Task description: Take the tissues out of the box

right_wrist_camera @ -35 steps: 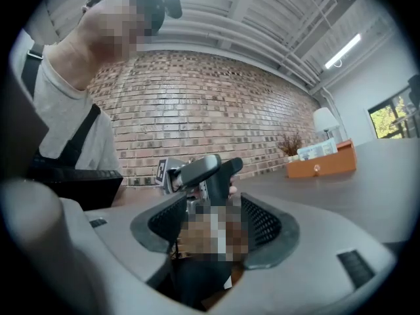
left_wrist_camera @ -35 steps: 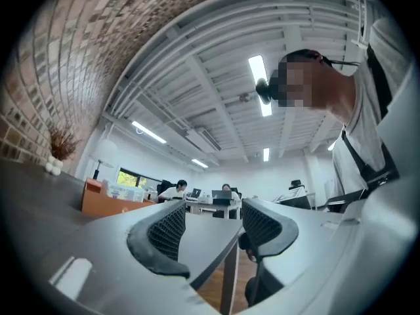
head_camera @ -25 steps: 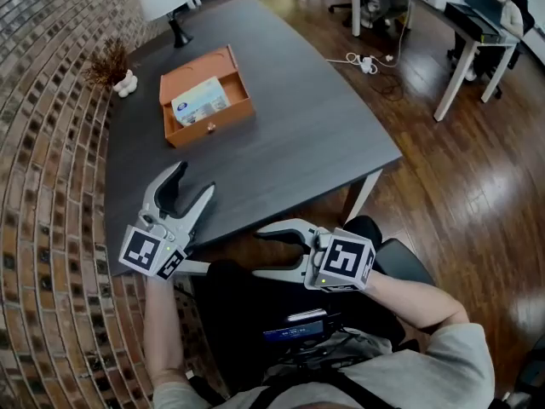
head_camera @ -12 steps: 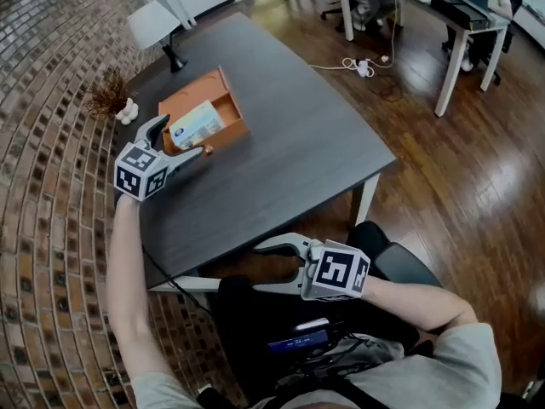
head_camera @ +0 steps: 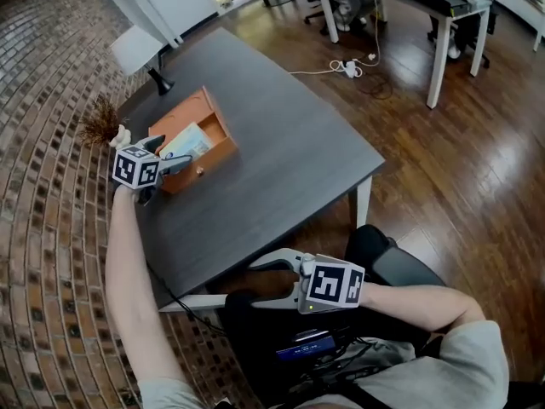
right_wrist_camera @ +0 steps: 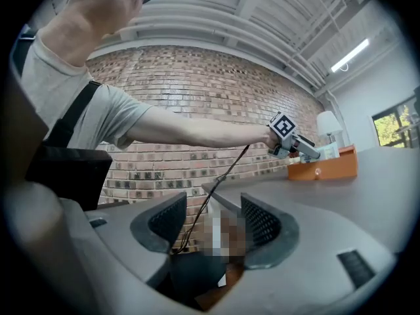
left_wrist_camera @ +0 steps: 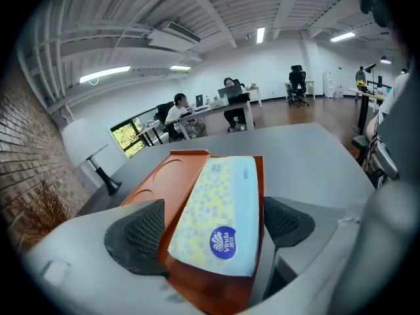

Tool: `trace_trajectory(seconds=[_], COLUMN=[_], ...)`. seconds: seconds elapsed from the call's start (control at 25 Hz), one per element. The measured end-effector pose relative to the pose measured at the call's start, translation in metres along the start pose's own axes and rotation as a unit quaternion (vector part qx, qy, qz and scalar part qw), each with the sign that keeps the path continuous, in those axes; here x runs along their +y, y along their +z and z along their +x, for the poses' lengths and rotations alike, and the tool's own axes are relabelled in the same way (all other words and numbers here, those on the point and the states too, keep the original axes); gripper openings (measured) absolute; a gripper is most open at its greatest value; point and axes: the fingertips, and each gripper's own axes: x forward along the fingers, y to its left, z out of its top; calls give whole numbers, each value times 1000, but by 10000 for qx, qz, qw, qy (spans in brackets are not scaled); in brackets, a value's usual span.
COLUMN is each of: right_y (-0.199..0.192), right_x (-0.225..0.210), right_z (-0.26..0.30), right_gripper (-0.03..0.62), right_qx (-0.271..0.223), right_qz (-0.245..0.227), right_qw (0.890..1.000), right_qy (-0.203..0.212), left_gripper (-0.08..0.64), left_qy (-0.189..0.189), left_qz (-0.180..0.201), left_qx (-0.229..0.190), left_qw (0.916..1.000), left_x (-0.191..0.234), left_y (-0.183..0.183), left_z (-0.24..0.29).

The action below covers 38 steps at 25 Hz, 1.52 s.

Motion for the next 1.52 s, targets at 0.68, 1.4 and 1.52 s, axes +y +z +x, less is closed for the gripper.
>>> trace_trajectory(seconds=[0.68,1.4,1.52], right_y=[0,-1,-3], right_x=[0,1,2], right_z=[0,2,1], right_gripper=[256,256,256], right_qx=[-26,-7,11], right_qz=[102,41,22], right_qw=[9999,10000,10000], right_qy=[35,38,36], left_gripper=[423,376,376], left_qy=[-475,201,388], left_qz=[-322,149,49], left_qx=[65,-736,-1317], left_qw=[9983,9970,9905], left_x=[1,4,0], left_y=[-5,53,79], left_z=[16,-10,-33])
